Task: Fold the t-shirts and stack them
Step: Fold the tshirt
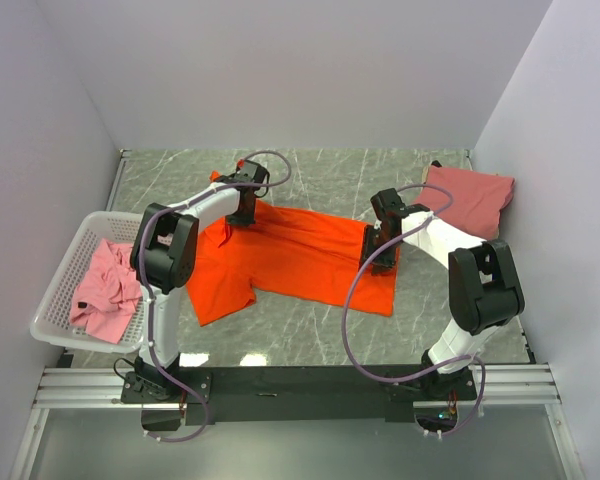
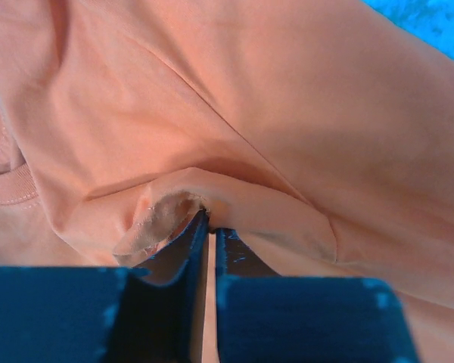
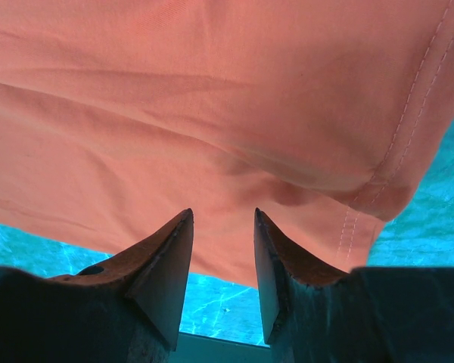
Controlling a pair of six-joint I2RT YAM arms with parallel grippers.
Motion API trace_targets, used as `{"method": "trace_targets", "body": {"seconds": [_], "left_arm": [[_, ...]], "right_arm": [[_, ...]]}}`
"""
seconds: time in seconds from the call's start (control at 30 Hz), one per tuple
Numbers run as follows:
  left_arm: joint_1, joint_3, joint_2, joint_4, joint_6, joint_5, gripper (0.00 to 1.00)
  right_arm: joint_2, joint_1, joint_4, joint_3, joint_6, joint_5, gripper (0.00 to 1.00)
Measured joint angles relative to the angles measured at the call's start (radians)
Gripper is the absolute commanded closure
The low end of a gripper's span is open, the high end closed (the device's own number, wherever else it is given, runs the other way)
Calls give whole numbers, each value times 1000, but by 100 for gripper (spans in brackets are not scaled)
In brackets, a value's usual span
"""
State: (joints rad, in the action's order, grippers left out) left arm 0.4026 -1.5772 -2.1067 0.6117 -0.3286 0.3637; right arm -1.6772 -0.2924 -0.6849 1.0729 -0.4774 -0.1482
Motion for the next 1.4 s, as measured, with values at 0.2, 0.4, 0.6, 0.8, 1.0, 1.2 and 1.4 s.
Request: {"method": "trace_targets", "body": {"seconds": [0.2,0.4,0.6,0.8,1.0,1.2,1.4], "left_arm": [[0,0,3,41,5,-50,99],[-1,10,26,117,4,-172,99],[-2,35,39,170,-6,-294,99],[-15,37,41,204,-30,-425,99],[-47,37,59,225,-56,-521,50],[-81,48,152,220,-107,-481,39],[-124,172,352,154,-187,-382,49]], "right_arm": [[0,0,0,0,0,0,55],[0,-7,0,0,0,-3,55],[0,-15,0,0,0,-4,55],[0,-19,0,0,0,-3,55],[0,-21,5,-14,0,-3,55],[0,-28,3,-35,0,-3,55],[2,-35,5,-35,-1,-4,55]]}}
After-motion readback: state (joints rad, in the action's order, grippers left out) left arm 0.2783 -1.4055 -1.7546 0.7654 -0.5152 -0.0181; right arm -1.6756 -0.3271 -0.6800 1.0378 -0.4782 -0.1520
